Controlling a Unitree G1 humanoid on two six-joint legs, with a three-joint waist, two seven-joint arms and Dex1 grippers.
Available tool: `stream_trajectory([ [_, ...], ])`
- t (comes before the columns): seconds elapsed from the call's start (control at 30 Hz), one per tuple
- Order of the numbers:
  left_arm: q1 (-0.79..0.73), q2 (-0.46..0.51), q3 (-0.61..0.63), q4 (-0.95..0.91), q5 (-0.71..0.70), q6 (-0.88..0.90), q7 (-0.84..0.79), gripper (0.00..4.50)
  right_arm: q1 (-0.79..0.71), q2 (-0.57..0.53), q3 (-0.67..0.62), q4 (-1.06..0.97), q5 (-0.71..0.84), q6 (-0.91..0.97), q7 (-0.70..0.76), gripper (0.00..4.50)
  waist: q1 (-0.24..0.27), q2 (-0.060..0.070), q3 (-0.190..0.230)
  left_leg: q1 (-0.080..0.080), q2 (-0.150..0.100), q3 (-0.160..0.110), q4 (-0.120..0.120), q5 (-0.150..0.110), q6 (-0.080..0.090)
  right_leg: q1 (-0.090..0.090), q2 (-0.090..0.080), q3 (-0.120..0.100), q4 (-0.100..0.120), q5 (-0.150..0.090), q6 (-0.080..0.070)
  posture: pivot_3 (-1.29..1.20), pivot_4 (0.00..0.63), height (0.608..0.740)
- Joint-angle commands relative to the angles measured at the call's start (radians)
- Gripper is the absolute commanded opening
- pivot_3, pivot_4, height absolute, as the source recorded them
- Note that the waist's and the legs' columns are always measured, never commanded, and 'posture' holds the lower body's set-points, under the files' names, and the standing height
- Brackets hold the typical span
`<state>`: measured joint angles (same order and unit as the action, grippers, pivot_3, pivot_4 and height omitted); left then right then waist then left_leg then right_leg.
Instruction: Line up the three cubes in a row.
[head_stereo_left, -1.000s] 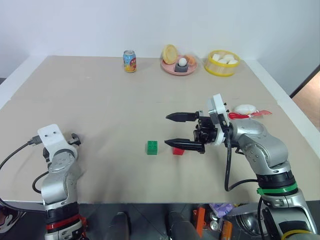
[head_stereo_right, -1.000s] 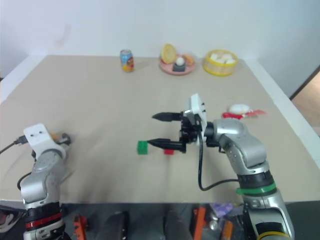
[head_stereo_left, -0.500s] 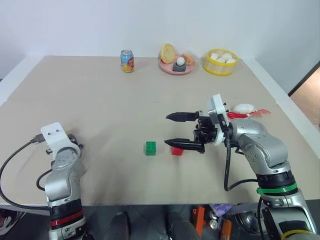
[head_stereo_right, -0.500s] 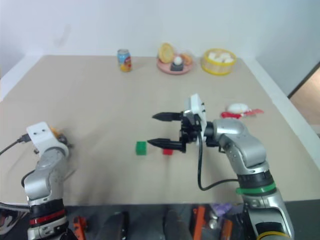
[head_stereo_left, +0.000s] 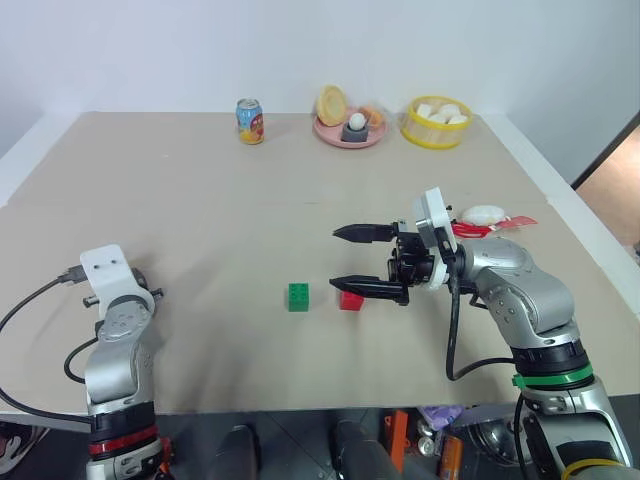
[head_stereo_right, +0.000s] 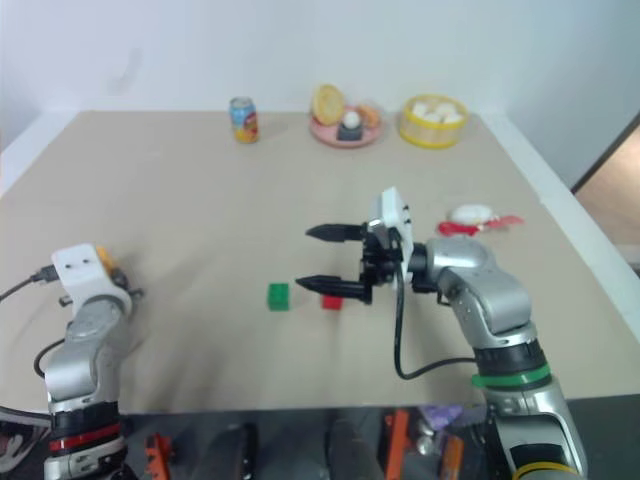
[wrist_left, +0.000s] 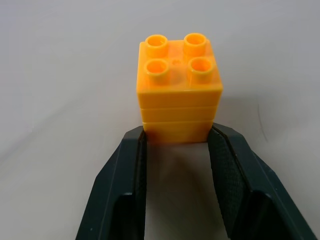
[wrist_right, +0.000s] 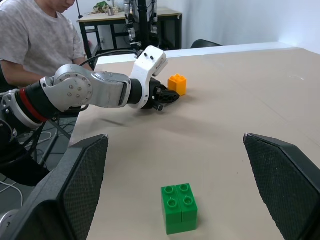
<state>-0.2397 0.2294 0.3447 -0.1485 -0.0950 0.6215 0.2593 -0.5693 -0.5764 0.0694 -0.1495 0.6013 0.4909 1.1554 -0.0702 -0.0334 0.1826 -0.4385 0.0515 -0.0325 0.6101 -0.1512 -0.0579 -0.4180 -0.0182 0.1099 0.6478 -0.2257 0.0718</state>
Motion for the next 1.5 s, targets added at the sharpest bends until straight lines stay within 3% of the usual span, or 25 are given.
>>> stream_trajectory([
  [0.03,-0.031,0.091,-0.016,0.016,0.015,-0.173,-0.122,1.23,-0.026,-0.002,-0.012,-0.009,-0.001,-0.015,0.011,4.50,0.000,0.000,0.000,-0.001,0.000,0.000,0.000,0.000,0.000,0.000,0.000,0.000,0.000,0.000,0.000,0.00,0.150,0.740],
  [0.23,-0.103,0.208,-0.011,0.069,-0.151,-0.356,-0.476,1.23,-0.027,-0.024,-0.024,-0.010,0.005,-0.002,0.030,4.50,0.008,-0.001,0.000,-0.003,-0.001,0.001,-0.003,0.000,-0.001,-0.001,-0.001,0.000,-0.001,-0.004,0.000,0.00,0.150,0.740],
  [0.47,-0.048,0.342,-0.054,0.067,-0.359,-0.415,-0.976,1.23,0.017,-0.103,-0.060,-0.046,0.042,0.018,0.084,4.50,0.011,-0.001,0.001,-0.003,0.000,0.002,-0.011,-0.001,-0.001,-0.005,-0.001,0.000,0.000,-0.007,-0.001,0.00,0.150,0.740],
  [0.83,-0.030,0.488,-0.261,0.286,-0.335,-0.611,-1.598,1.23,0.148,-0.195,-0.185,-0.238,0.159,0.106,0.029,4.50,0.022,0.000,0.001,-0.003,0.000,0.002,-0.009,-0.001,-0.001,-0.004,-0.002,0.000,0.001,-0.011,-0.003,0.00,0.150,0.740],
  [1.03,-0.071,0.478,-0.329,0.412,-0.262,-0.755,-1.693,1.23,0.179,-0.205,-0.204,-0.284,0.178,0.130,-0.021,4.50,0.022,0.000,0.001,-0.002,0.001,0.003,-0.009,-0.001,0.000,-0.004,-0.002,0.000,0.001,-0.010,-0.004,0.00,0.150,0.740],
  [1.5,-0.344,0.428,-0.429,0.795,-0.195,-0.921,-1.873,1.23,0.219,-0.239,-0.236,-0.330,0.221,0.158,-0.075,4.50,0.023,0.000,0.001,-0.003,0.001,0.002,-0.008,-0.001,0.000,-0.004,-0.001,0.000,0.002,-0.010,-0.003,0.00,0.150,0.740],
])
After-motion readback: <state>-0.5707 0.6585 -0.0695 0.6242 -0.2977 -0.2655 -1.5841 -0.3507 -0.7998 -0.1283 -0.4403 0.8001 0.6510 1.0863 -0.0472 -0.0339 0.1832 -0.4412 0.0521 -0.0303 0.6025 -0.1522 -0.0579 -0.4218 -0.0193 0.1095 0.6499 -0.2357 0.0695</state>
